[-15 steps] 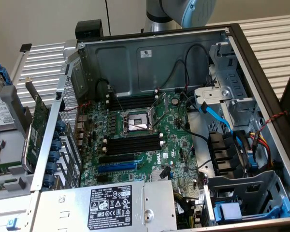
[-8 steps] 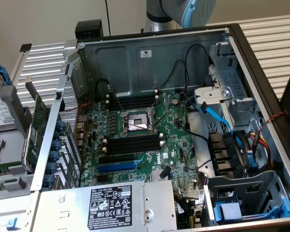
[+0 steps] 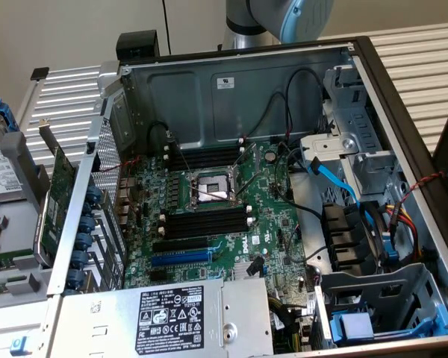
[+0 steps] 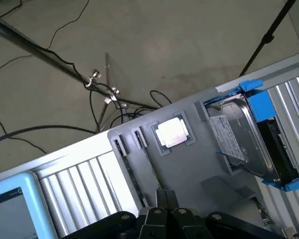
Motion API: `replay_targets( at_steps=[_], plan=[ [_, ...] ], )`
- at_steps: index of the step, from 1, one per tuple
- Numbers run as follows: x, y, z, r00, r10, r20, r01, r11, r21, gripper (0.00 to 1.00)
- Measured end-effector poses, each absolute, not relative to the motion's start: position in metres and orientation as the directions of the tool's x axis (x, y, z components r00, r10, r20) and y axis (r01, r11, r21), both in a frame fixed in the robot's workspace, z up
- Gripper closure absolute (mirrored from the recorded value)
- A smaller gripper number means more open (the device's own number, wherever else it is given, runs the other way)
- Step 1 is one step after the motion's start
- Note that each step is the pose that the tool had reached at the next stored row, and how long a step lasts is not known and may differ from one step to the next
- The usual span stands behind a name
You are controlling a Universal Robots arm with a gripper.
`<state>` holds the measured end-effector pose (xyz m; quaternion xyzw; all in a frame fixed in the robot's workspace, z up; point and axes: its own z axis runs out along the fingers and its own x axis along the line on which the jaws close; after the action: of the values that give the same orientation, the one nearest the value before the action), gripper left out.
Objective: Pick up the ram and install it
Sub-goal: 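Pick up the ram and move it above insertion slot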
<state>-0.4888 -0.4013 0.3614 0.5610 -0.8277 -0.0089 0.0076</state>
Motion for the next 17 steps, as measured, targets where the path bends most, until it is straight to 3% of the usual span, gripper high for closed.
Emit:
replay_targets(
  at_steps=[11, 17],
  plan=[
    [-0.4888, -0.4013, 0.3584, -0.214, -0.977, 0.000, -0.977, 0.214, -0.020, 0.90],
    [-0.4888, -0.4022, 0.3515, -0.154, -0.988, 0.001, -0.988, 0.154, -0.021, 0.90]
  ],
)
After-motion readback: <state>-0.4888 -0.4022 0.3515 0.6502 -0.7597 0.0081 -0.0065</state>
